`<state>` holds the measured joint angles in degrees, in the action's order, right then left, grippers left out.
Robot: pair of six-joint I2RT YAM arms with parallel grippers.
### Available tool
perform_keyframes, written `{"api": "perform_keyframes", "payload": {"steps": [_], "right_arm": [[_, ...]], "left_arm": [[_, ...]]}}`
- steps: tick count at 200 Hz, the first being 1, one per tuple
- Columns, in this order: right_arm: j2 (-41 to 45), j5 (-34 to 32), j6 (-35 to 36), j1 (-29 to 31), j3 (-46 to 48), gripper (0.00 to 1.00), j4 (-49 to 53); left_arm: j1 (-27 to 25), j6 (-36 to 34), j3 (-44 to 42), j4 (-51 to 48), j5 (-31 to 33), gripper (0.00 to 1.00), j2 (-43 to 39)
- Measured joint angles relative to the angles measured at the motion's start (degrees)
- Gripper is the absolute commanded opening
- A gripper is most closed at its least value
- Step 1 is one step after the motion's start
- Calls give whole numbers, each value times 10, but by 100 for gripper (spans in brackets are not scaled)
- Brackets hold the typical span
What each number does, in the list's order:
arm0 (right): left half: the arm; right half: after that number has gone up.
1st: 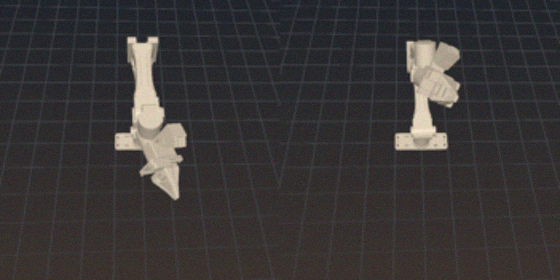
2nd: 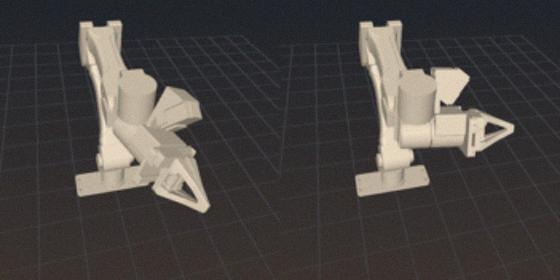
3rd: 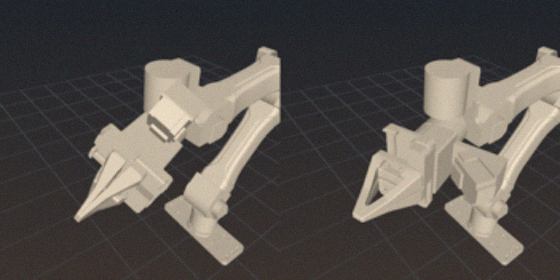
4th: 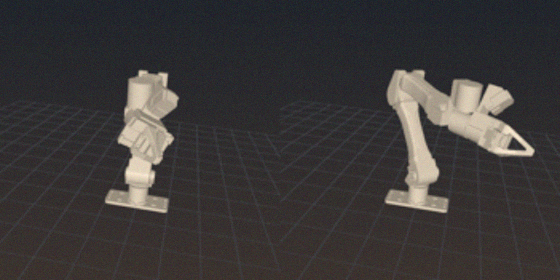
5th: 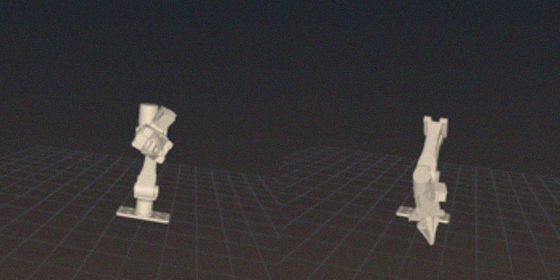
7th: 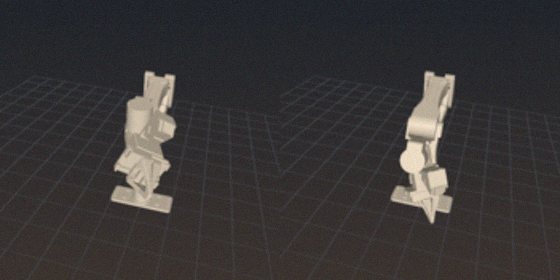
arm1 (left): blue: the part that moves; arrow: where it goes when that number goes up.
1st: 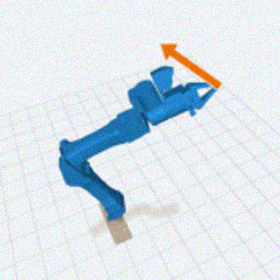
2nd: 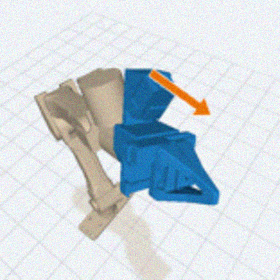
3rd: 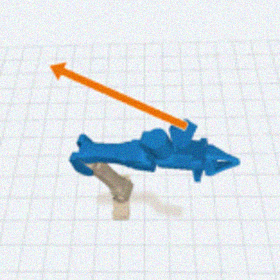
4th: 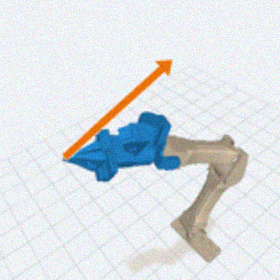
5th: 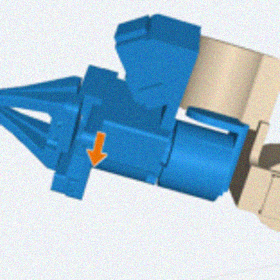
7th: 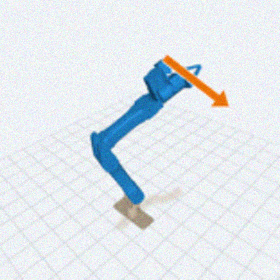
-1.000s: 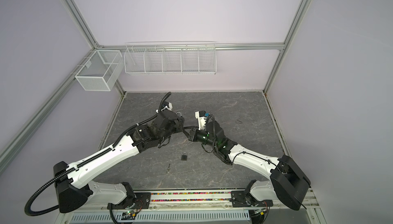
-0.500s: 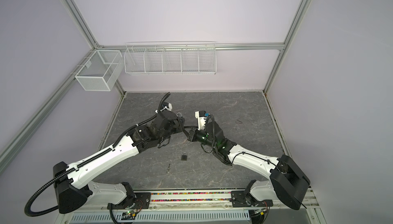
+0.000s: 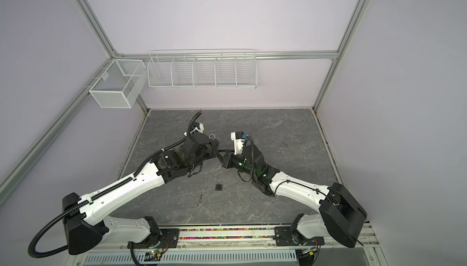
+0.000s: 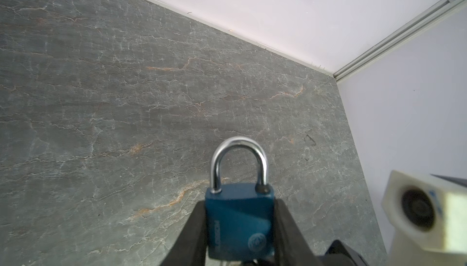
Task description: Unlock with the key
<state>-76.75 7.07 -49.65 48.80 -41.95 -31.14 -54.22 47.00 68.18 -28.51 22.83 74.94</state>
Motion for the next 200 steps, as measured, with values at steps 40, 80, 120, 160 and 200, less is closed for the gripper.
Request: {"api": "perform_keyframes", "payload": {"steps": [40,80,120,160,200], "right_arm": [[29,0,-15,0,33,27,-21],[30,4,-60,0,37,29,-47],[30,0,-81,0,25,29,-37],[25,-2,-87,0,16,25,-34],[11,-2,-89,0,6,22,-34]], "left_arm": [[-2,-1,0,13,0,0,0],[-2,3,0,23,5,0,0],[-2,5,0,26,13,0,-2],[-2,6,-1,27,14,0,-5],[-2,7,-1,31,14,0,-5]]}}
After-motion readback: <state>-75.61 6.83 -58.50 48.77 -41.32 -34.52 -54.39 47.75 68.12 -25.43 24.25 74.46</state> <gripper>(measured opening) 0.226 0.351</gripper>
